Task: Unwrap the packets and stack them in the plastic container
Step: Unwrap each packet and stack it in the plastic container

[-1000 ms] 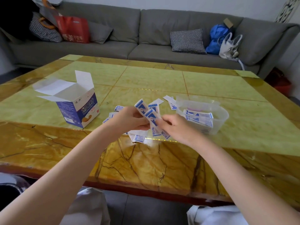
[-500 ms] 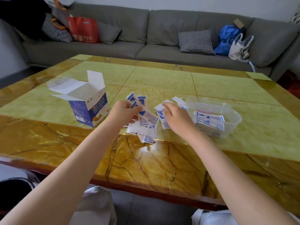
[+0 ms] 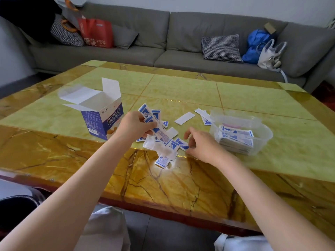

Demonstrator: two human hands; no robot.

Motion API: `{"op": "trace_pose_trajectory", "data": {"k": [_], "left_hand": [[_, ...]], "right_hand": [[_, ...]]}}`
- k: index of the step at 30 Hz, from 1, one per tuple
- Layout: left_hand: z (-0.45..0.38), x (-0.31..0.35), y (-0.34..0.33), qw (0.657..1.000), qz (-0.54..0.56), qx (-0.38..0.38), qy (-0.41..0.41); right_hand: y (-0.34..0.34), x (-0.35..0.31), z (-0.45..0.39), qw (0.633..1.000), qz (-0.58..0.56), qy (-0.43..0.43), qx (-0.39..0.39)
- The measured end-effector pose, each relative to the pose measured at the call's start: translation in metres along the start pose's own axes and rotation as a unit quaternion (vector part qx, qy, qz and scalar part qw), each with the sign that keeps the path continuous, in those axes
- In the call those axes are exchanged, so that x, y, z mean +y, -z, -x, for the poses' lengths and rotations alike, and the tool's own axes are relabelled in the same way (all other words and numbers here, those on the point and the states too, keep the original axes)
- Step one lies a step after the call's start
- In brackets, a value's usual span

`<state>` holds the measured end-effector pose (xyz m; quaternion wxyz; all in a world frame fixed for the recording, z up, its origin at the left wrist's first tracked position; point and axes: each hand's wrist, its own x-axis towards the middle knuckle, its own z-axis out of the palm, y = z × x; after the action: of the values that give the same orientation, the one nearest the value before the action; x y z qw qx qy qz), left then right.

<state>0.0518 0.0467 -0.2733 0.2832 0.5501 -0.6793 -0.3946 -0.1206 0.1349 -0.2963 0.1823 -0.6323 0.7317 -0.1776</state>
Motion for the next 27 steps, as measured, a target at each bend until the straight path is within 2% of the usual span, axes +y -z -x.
{"op": "trace_pose_trajectory", "data": {"k": [7,14,16,21,24,25,27], "left_hand": [[0.006,-0.003,-0.001,1.000,-0.020,-0.003,-0.014],[0.007,-0.001,-0.004,0.999,-0.031,-0.005,-0.021],[0.007,-0.001,-0.005,0.999,-0.033,-0.010,-0.024],[0.006,0.001,-0.006,0.999,-0.027,-0.008,-0.016],[0.006,0.004,-0.007,0.999,-0.034,-0.009,-0.018],[0.006,0.005,-0.007,0.999,-0.033,-0.010,-0.020],[0.007,0.007,-0.009,0.999,-0.024,-0.022,-0.020]], "right_hand": [[0.000,-0.005,-0.003,0.996,-0.070,-0.059,0.013],[-0.009,-0.008,-0.002,0.995,0.064,-0.059,0.047],[-0.015,-0.009,-0.002,0.995,0.061,-0.052,0.060],[-0.004,-0.008,-0.004,0.989,-0.057,-0.059,0.119],[0.017,-0.015,0.000,0.964,-0.183,-0.024,0.193],[0.024,-0.018,0.002,0.955,-0.220,-0.012,0.199],[0.030,-0.023,0.005,0.955,-0.250,0.002,0.163]]}}
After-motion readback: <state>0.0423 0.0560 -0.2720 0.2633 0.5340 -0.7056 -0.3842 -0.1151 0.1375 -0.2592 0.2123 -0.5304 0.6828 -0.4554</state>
